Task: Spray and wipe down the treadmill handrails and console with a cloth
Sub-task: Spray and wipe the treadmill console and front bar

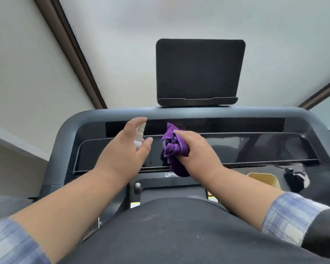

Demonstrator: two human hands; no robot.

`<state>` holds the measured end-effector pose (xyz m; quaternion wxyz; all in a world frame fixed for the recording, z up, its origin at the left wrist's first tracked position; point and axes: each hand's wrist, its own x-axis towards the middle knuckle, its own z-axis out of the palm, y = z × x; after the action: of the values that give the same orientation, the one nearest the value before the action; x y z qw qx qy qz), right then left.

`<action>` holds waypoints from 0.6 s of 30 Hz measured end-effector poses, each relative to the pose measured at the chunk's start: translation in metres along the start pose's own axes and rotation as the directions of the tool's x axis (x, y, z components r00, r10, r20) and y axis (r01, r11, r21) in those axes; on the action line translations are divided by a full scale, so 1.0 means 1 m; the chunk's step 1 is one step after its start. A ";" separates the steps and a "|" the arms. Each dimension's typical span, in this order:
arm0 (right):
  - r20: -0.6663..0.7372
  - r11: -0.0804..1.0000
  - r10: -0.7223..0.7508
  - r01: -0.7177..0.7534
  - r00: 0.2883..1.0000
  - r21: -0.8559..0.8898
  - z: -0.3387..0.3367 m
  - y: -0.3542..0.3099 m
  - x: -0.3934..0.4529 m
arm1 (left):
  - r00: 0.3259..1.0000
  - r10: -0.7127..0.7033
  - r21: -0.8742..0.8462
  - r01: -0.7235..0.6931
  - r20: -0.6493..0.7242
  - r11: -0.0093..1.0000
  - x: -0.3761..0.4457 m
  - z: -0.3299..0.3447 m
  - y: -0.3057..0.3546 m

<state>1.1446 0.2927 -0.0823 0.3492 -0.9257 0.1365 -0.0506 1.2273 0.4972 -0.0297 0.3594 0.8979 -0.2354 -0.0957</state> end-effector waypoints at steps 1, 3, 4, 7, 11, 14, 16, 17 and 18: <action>-0.013 1.000 0.003 -0.003 1.000 -0.023 -0.006 0.006 -0.003 | 1.000 -0.003 0.021 0.003 0.020 1.000 0.011 0.006 0.004; -0.018 0.995 -0.003 0.001 1.000 -0.104 -0.016 0.019 -0.011 | 1.000 -0.003 0.067 0.001 0.028 0.998 0.030 0.017 0.011; -0.005 0.989 -0.002 0.002 1.000 -0.150 -0.021 0.026 -0.014 | 1.000 -0.004 0.088 0.001 0.028 0.996 0.037 0.022 0.013; 0.111 0.947 0.008 0.028 0.994 -0.319 -0.031 0.046 -0.014 | 0.999 -0.006 0.161 0.001 0.033 0.987 0.059 0.035 0.027; 0.338 0.857 -0.015 0.187 0.941 -0.480 -0.039 0.059 -0.004 | 0.997 0.014 0.272 -0.033 0.071 0.962 0.086 0.063 0.053; 0.440 0.846 -0.041 0.265 0.897 -0.463 -0.041 0.064 -0.004 | 0.995 0.007 0.319 -0.040 0.102 0.947 0.100 0.093 0.074; 0.486 0.853 -0.042 0.284 0.873 -0.437 -0.042 0.069 -0.001 | 0.994 -0.006 0.352 -0.032 0.108 0.935 0.110 0.111 0.088; 0.506 0.859 -0.041 0.288 0.862 -0.422 -0.043 0.071 0.001 | 0.994 -0.014 0.370 -0.027 0.106 0.928 0.115 0.118 0.093; 0.521 0.866 -0.044 0.293 0.852 -0.406 -0.044 0.073 0.003 | 0.994 -0.019 0.391 -0.024 0.106 0.920 0.120 0.124 0.097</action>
<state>1.1237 0.2119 -0.0974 0.1308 -0.9721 -0.0337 0.1918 1.2549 0.3029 -0.0525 0.1594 0.9449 -0.2698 -0.0945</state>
